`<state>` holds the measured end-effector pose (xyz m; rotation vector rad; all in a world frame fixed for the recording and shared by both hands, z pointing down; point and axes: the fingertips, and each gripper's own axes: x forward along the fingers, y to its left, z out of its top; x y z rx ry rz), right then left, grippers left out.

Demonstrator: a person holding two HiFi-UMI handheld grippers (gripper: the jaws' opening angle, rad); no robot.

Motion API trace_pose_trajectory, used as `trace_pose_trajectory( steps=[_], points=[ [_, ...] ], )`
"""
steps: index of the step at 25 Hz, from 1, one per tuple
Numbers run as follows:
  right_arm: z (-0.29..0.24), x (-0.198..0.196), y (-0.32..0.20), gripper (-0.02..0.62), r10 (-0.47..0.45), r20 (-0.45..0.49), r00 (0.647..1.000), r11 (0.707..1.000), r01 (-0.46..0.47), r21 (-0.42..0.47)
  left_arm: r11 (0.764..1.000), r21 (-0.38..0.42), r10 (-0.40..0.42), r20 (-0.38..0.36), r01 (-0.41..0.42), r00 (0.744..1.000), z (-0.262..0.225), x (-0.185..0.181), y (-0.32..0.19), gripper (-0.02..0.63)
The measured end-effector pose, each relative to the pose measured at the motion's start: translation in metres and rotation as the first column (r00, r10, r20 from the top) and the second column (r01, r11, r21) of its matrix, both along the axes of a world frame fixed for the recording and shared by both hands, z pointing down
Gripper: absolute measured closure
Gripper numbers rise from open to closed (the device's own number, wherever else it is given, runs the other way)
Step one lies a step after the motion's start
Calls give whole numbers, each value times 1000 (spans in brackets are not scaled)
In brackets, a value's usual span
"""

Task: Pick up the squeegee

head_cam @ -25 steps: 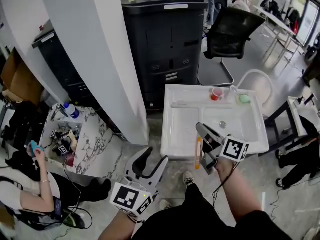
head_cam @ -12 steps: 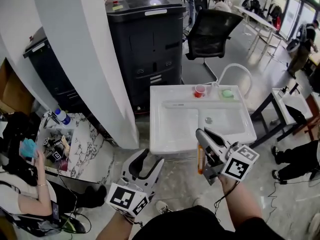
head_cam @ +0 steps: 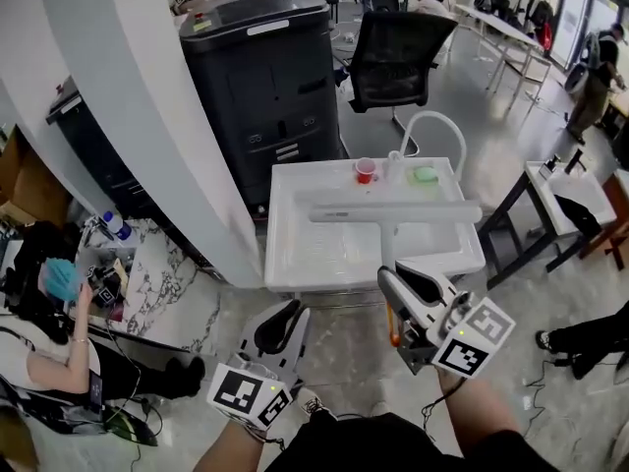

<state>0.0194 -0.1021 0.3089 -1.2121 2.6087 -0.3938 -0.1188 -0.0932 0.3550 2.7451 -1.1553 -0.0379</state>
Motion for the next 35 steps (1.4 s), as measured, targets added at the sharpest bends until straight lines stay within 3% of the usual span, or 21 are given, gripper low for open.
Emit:
trace_pose_trajectory(
  steps=[2, 14, 25, 35],
  points=[
    [-1, 14, 15, 540, -16, -3, 1000, 1000, 16, 12, 1000, 3, -16, 2, 16, 1000, -2, 16, 14, 575],
    [13, 70, 100, 540, -83, -30, 996, 996, 84, 17, 998, 1, -69, 19, 69, 997, 2, 87, 106, 583],
    [25, 80, 149, 540, -103, -3, 995, 995, 103, 1, 997, 13, -74, 24, 74, 997, -3, 107, 160, 583],
    [19, 79, 162, 540, -95, -8, 995, 995, 95, 9, 997, 36, -67, 14, 66, 998, -10, 105, 174, 583]
  ],
)
